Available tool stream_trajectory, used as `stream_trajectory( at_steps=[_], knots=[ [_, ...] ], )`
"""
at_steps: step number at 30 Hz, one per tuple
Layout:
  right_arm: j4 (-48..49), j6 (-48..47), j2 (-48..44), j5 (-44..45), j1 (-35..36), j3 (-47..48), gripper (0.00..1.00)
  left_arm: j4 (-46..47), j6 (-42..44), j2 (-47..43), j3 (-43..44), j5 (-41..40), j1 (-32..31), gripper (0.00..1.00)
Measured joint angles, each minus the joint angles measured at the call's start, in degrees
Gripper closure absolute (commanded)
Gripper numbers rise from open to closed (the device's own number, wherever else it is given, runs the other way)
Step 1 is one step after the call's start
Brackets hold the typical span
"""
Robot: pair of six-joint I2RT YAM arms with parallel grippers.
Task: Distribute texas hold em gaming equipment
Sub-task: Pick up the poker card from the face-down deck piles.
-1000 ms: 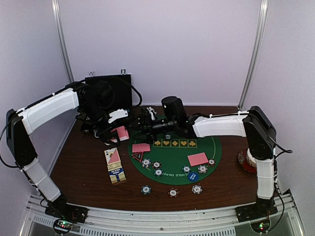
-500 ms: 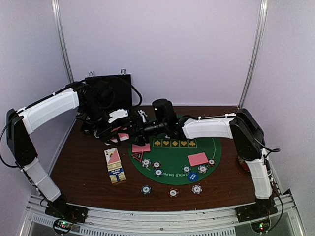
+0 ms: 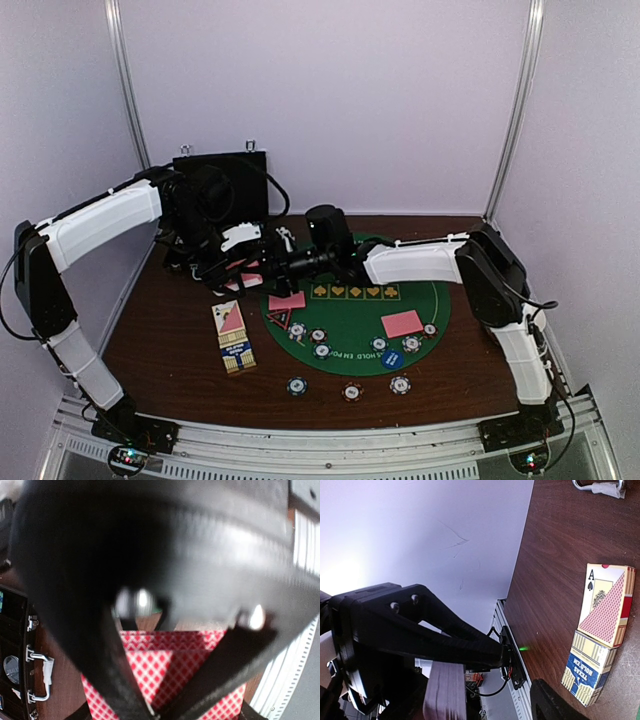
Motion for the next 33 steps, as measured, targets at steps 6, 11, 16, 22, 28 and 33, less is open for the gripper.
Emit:
stream_trajectory(
  at_steps=[6, 11, 16, 22, 28, 33],
  knots=[
    [1.3, -0.6, -3.0, -0.2, -1.7, -4.6, 0.45, -0.2, 0.0, 0.5, 0.0, -0.7, 0.0, 0.84],
    [0.4, -1.3, -4.8, -0.2, -2.4, -6.0, 0.54, 0.0, 0.0, 0.5, 0.0, -0.7, 0.0, 0.84],
    [-0.4, -1.7, -6.4, -0.1, -2.4, -6.8, 0.62, 0.0, 0.0, 0.5, 0.0, -0.7, 0.0, 0.85],
    [-0.7, -1.4, -8.8, 0.1, -2.4, -7.9, 0.69, 0.0, 0.0, 0.5, 0.0, -0.9, 0.0, 0.84],
    [0.6, 0.4, -10.6, 0.0, -2.4, -8.8, 0.83, 0.0, 0.0, 0.5, 0.0, -1.2, 0.0, 0.85],
    [0.8, 1.4, -10.7, -0.1, -2.4, -9.3, 0.95, 0.0, 0.0, 0.5, 0.0, -1.4, 0.0, 0.85]
  ],
)
